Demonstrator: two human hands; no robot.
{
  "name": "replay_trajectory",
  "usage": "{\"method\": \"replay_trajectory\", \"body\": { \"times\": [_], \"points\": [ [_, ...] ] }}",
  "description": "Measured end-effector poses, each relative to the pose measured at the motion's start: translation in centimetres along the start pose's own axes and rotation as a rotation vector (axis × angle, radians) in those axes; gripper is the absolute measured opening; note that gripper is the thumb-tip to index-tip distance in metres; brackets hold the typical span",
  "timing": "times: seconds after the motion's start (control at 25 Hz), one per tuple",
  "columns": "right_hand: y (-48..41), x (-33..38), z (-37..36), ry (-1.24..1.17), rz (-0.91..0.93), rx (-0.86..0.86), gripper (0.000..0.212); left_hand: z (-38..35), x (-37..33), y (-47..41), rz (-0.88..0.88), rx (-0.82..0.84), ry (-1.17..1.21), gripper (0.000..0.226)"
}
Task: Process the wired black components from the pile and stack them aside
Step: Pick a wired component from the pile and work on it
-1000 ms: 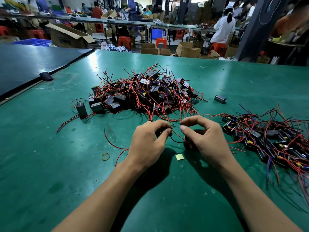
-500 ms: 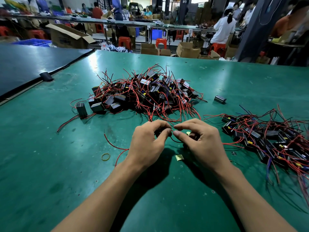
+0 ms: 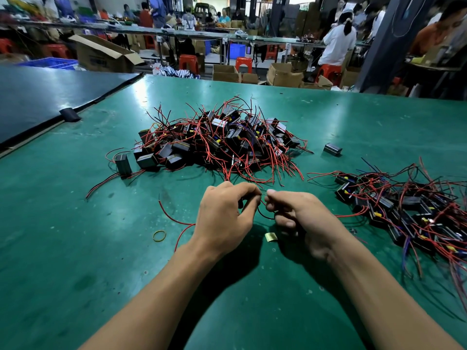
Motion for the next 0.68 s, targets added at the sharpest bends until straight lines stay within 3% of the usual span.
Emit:
{"method": "replay_trajectory", "body": {
  "times": [0.08, 0.24, 0.44, 0.56, 0.68],
  "points": [
    [0.1, 0.8, 0.5, 0.096, 0.102, -0.008, 0.023, 0.0, 0.3, 0.0, 0.017, -0.017, 0.014, 0.008],
    [1.6, 3.3, 0.7, 0.584, 0.503, -0.173, 0.012, -0.3, 1.1, 0.1, 0.068, -0.017, 0.053, 0.006],
    [3.6, 4.9, -0.7, 0.757, 0.841, -0.25, 0.01, -0.3, 1.1, 0.1, 0.06, 0.004, 0.051, 0.008],
    [3.2, 4.9, -0.1, 0.7, 0.775, -0.26, 0.003, -0.3, 0.5, 0.1, 0.023, 0.022, 0.019, 0.008],
    [1.6, 3.2, 0.4, 0.527, 0.481, -0.202, 0.017, -0.2, 0.0, 0.1, -0.027, 0.004, -0.016, 0.009]
  ]
}}
Point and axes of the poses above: each hand's wrist, its own y-axis away from the middle knuckle, its own z-axis out of the back of the hand, x = y × z, the point moved 8 cm from there along -y, towards the middle knuckle, and after that the axes turned 6 degrees about -z, right-handed, at the moved point
